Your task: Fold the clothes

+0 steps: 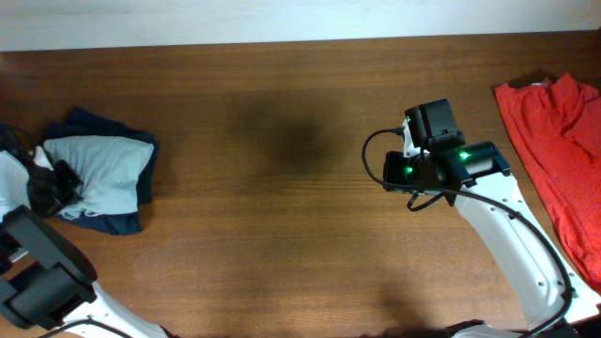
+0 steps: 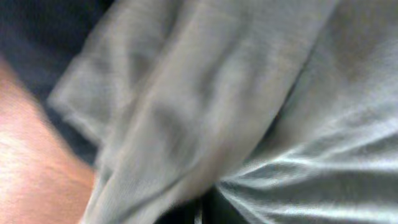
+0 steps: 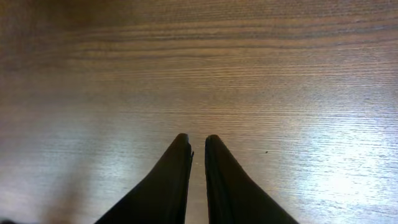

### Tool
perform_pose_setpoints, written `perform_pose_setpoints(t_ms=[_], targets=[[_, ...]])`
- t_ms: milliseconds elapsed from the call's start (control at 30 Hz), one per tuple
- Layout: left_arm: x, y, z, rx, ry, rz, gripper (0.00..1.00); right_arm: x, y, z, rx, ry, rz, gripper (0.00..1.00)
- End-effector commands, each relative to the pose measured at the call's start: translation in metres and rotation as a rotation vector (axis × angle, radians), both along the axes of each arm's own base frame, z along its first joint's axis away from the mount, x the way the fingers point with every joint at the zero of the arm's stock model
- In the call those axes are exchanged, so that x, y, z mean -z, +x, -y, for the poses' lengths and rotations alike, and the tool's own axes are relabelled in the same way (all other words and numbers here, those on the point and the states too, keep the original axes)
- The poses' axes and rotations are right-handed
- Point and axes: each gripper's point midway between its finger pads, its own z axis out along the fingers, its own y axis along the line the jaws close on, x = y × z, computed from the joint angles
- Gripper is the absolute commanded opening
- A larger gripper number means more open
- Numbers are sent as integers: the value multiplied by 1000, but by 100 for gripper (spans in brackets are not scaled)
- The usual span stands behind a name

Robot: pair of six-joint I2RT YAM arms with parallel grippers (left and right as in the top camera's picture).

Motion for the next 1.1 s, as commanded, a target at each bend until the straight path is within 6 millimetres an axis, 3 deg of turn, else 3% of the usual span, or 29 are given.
perform_pose_setpoints(t_ms=[0, 33, 133, 200, 367, 500, 600, 733, 867, 967, 1067], targets=[[-73, 11, -29, -36, 157, 124, 13, -9, 3, 4, 6, -6, 29, 14], [-93, 15, -34, -40, 193, 165, 17, -9, 3, 4, 6, -6, 29, 14], [-127, 19, -41, -49, 256, 227, 19, -9, 3, 4, 7, -6, 28, 14], [-134, 25, -35, -33, 235, 264, 19, -9, 3, 4, 7, -6, 28, 14], [-132, 56, 9, 201, 125, 356, 19, -9, 3, 4, 7, -6, 29, 14], [-112, 74, 31, 386, 130, 326, 20, -8, 2, 3, 7, -2, 23, 14], [-83, 78, 37, 428, 98, 268, 20, -8, -1, 0, -1, 17, 10, 14], [-37, 75, 32, 410, 43, 174, 19, -8, -3, -4, -9, 33, 2, 13], [-4, 62, 5, 257, 59, 74, 19, -7, -5, -4, -11, 34, -5, 14], [-7, 60, -8, 216, 73, 91, 19, -7, -6, -3, -11, 33, -11, 14], [-28, 69, -12, 207, 82, 148, 20, -7, -6, -3, -14, 31, -8, 14]])
